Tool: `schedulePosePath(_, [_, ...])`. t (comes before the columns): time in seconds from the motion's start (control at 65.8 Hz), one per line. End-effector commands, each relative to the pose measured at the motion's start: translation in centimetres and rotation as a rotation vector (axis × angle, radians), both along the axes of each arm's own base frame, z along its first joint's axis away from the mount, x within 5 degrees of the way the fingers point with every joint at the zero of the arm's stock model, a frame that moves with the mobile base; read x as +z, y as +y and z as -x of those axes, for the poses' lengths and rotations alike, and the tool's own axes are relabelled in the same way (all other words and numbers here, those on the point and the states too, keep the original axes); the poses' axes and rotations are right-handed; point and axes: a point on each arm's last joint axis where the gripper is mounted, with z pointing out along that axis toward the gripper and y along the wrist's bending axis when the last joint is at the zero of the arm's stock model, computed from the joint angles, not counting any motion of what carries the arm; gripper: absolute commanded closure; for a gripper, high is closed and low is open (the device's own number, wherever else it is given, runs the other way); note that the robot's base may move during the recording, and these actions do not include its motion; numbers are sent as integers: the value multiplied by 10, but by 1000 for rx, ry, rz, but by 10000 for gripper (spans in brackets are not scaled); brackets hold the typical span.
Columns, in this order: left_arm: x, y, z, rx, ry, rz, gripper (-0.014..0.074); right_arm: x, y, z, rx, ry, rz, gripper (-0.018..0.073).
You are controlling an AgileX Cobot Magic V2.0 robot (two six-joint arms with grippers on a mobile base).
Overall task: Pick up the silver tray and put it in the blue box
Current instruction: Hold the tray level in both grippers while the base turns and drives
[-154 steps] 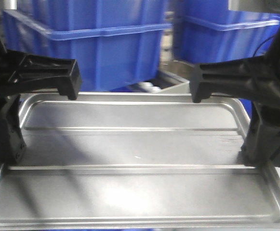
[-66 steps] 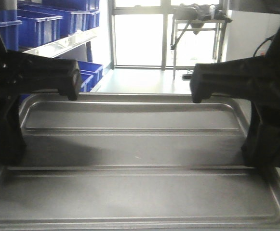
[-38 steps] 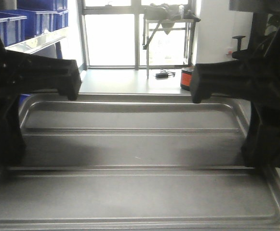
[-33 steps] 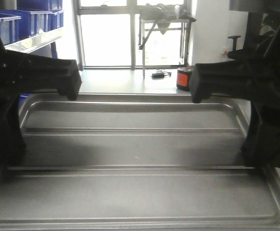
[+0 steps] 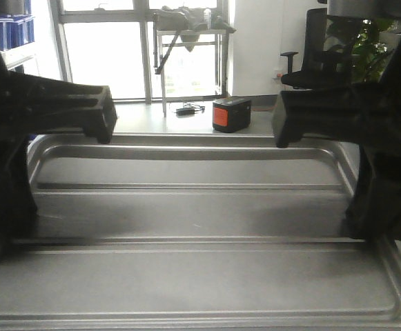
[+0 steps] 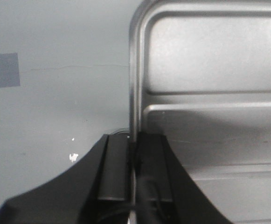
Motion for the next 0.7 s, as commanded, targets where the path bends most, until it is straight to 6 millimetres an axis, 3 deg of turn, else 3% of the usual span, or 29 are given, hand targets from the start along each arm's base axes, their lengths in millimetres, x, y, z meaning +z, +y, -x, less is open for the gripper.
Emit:
schedulePosePath(0.0, [16, -6, -1, -18, -47, 87, 611, 17, 3, -4, 27, -77, -78, 491])
schedulePosePath(0.684, [16, -6, -1, -18, -47, 87, 611, 17, 3, -4, 26, -77, -77, 491])
